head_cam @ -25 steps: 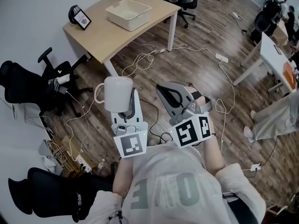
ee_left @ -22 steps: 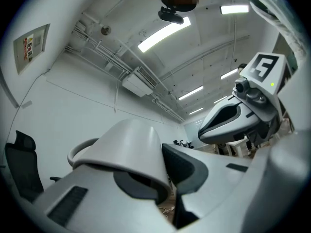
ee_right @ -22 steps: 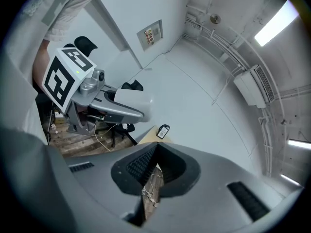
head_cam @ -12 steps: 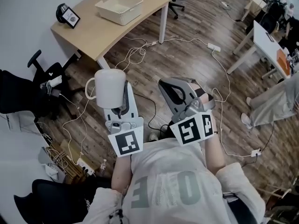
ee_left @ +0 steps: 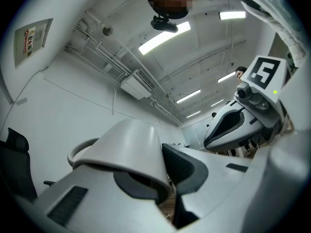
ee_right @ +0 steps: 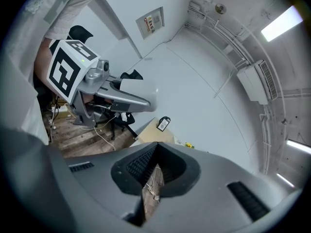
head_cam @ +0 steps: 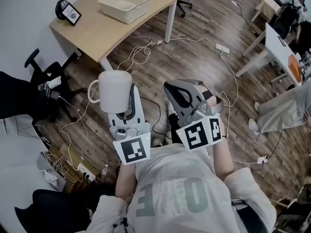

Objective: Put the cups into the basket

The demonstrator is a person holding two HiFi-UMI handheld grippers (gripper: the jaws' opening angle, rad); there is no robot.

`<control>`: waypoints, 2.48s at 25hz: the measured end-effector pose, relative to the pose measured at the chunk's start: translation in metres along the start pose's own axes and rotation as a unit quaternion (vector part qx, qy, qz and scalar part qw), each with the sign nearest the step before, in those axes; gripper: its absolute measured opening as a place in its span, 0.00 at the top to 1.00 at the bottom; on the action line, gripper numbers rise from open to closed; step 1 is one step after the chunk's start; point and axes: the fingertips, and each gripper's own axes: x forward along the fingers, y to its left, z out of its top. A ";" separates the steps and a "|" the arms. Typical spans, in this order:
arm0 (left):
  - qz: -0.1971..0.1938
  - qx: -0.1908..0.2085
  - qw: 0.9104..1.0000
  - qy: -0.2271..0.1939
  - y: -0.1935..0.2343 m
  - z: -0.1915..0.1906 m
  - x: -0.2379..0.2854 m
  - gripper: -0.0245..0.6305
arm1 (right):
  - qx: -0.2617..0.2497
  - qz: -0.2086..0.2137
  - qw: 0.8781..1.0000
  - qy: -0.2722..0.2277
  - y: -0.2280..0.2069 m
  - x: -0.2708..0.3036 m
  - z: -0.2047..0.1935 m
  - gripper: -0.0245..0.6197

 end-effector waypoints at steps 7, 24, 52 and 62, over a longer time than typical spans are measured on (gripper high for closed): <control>0.008 0.057 0.998 0.014 0.015 -0.024 0.051 0.89 | -0.013 0.016 0.999 -0.031 -0.032 0.070 -0.016 0.96; 0.063 0.073 0.995 0.008 0.041 -0.045 0.256 0.89 | -0.004 0.045 0.996 -0.071 -0.165 0.215 -0.095 0.96; 0.072 0.052 0.995 0.040 0.130 -0.136 0.421 0.89 | -0.013 0.078 0.993 -0.083 -0.229 0.411 -0.119 0.96; 0.049 0.046 0.997 0.046 0.209 -0.169 0.511 0.89 | -0.018 0.075 0.995 -0.058 -0.272 0.525 -0.107 0.96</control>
